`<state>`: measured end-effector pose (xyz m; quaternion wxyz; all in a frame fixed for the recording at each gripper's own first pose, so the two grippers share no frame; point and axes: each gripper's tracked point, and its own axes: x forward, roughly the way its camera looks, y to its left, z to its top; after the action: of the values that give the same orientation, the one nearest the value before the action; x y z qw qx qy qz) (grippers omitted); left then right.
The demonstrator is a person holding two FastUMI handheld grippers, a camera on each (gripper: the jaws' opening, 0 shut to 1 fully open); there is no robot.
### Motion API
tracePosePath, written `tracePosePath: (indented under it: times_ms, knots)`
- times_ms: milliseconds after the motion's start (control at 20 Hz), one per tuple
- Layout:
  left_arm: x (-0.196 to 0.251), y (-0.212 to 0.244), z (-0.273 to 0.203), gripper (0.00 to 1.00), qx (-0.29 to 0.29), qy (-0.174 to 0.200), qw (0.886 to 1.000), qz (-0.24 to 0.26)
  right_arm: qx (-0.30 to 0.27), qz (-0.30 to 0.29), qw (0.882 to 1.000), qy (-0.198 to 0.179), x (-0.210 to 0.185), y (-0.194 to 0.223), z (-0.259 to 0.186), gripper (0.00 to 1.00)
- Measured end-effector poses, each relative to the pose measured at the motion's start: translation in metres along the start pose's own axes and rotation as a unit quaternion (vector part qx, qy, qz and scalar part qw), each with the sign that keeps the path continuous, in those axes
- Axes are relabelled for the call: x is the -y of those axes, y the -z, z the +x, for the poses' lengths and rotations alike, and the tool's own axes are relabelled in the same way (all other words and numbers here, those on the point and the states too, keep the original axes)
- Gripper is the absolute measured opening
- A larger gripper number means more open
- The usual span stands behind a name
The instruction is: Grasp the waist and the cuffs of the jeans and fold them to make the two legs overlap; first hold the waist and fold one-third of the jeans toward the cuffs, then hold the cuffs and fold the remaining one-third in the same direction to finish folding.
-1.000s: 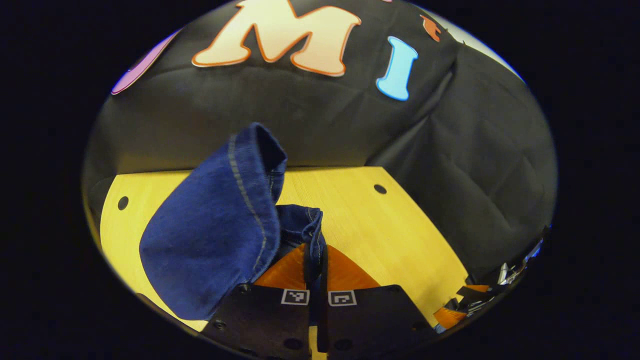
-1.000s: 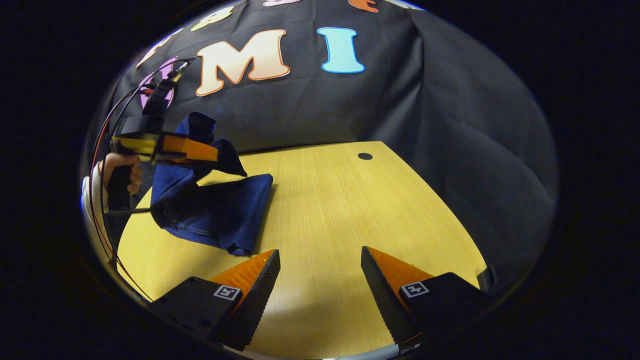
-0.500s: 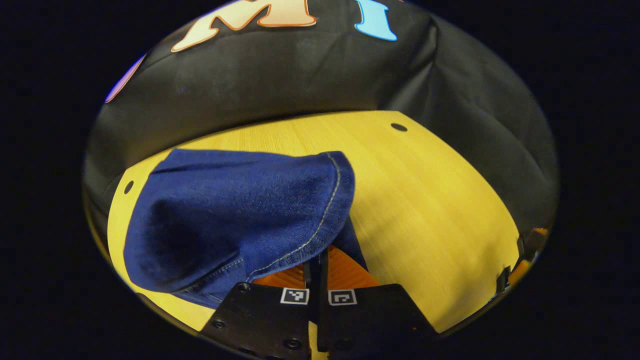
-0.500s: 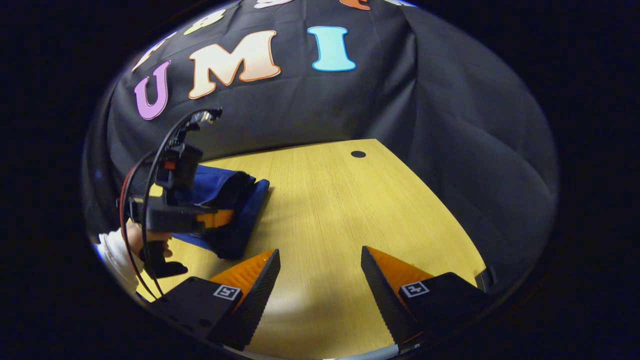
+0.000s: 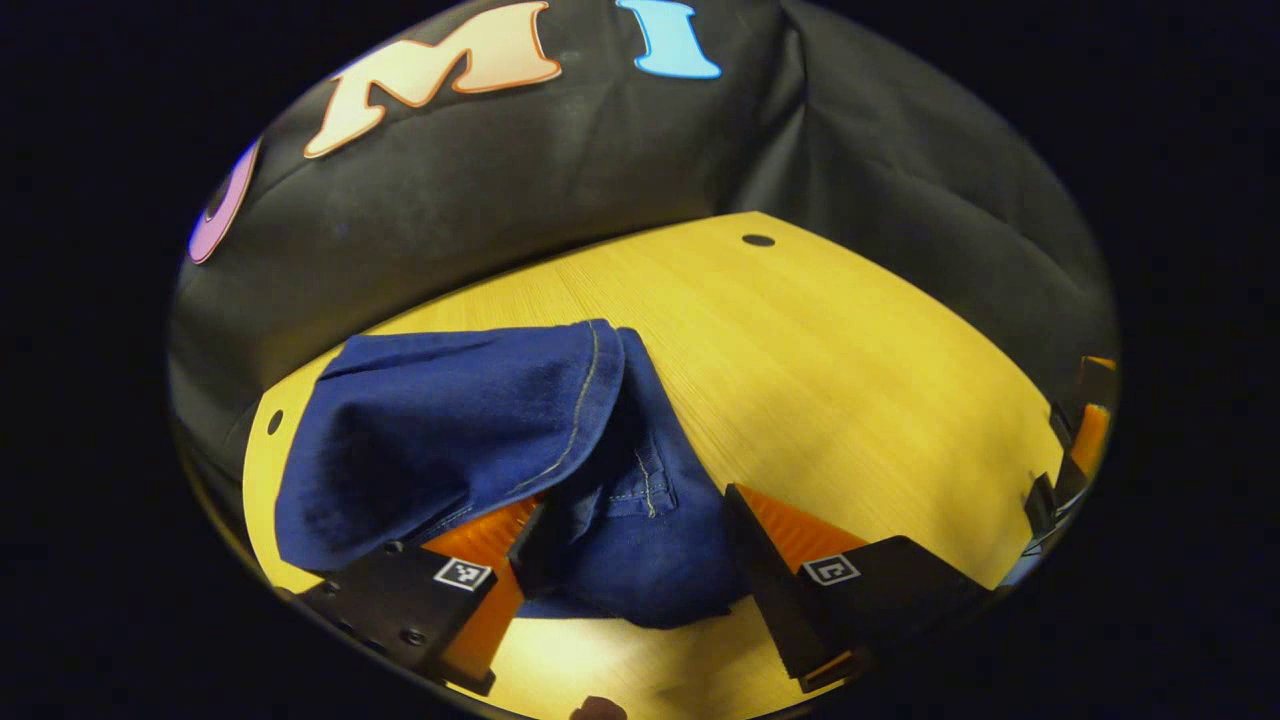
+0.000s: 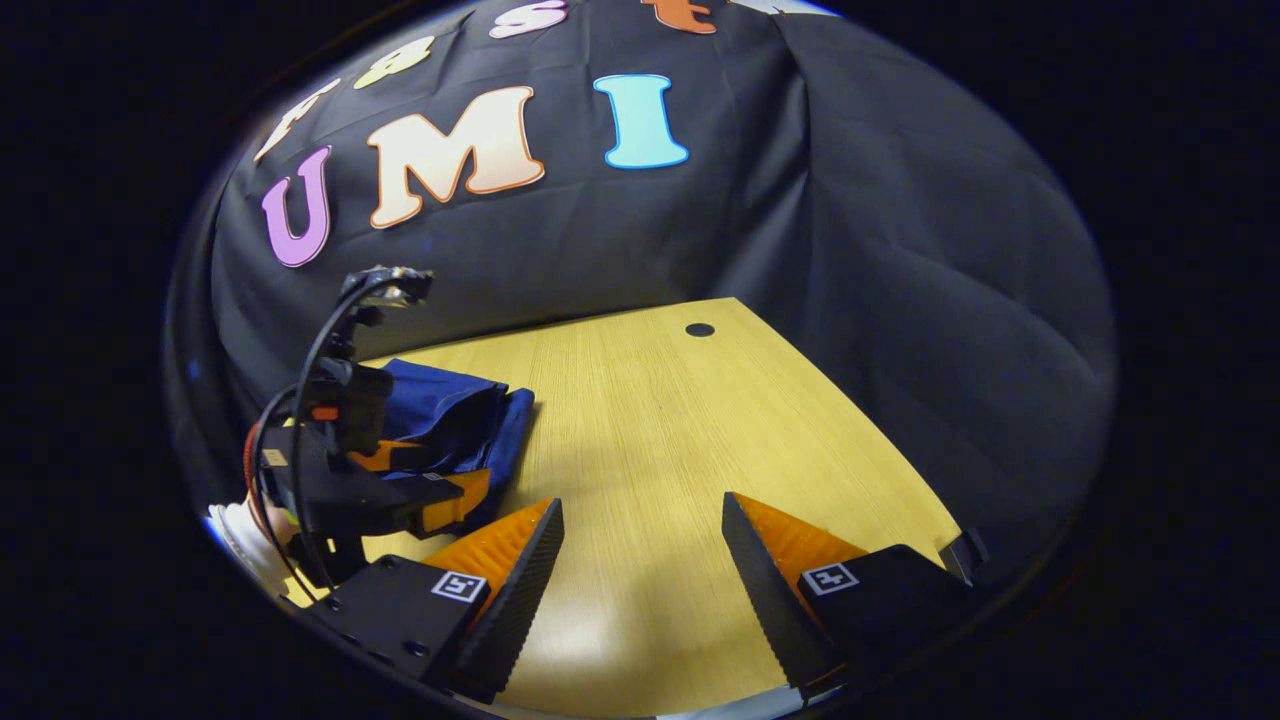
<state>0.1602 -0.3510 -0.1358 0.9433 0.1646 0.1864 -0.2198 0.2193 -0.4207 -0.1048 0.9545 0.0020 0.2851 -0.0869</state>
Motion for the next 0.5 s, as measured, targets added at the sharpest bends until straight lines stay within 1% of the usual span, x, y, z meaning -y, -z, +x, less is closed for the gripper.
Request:
tracePosePath:
  times_ms: [150, 200, 250, 300, 350, 400, 450, 500]
  knots:
    - [-0.008, -0.015, -0.05, 0.96, 0.044, 0.014, 0.999, -0.026, 0.014, 0.008, 1.0, 0.001, -0.008, -0.004, -0.004, 0.95]
    - [-0.017, -0.02, -0.071, 0.96, 0.062, 0.008, 0.997, -0.037, 0.021, 0.011, 1.0, 0.0, -0.011, -0.007, -0.005, 0.99]
    - [-0.033, -0.022, -0.092, 0.96, 0.074, -0.006, 0.996, -0.053, 0.028, 0.015, 0.999, -0.001, -0.015, -0.009, -0.005, 0.95]
    - [-0.049, -0.021, -0.113, 0.96, 0.081, -0.024, 0.993, -0.077, 0.034, 0.019, 0.999, -0.004, -0.022, -0.012, -0.005, 0.99]
    - [-0.066, -0.019, -0.136, 0.96, 0.088, -0.038, 0.99, -0.106, 0.041, 0.025, 0.999, -0.01, -0.029, -0.015, -0.006, 0.99]
    - [-0.083, -0.018, -0.156, 0.96, 0.1, -0.052, 0.984, -0.137, 0.048, 0.031, 0.998, -0.019, -0.038, -0.018, -0.008, 0.94]
    - [-0.103, -0.024, -0.18, 0.96, 0.133, -0.064, 0.975, -0.164, 0.058, 0.036, 0.997, -0.03, -0.048, -0.023, -0.008, 0.99]
    - [-0.124, -0.03, -0.204, 0.96, 0.17, -0.081, 0.965, -0.181, 0.073, 0.041, 0.996, -0.041, -0.058, -0.028, -0.008, 0.99]
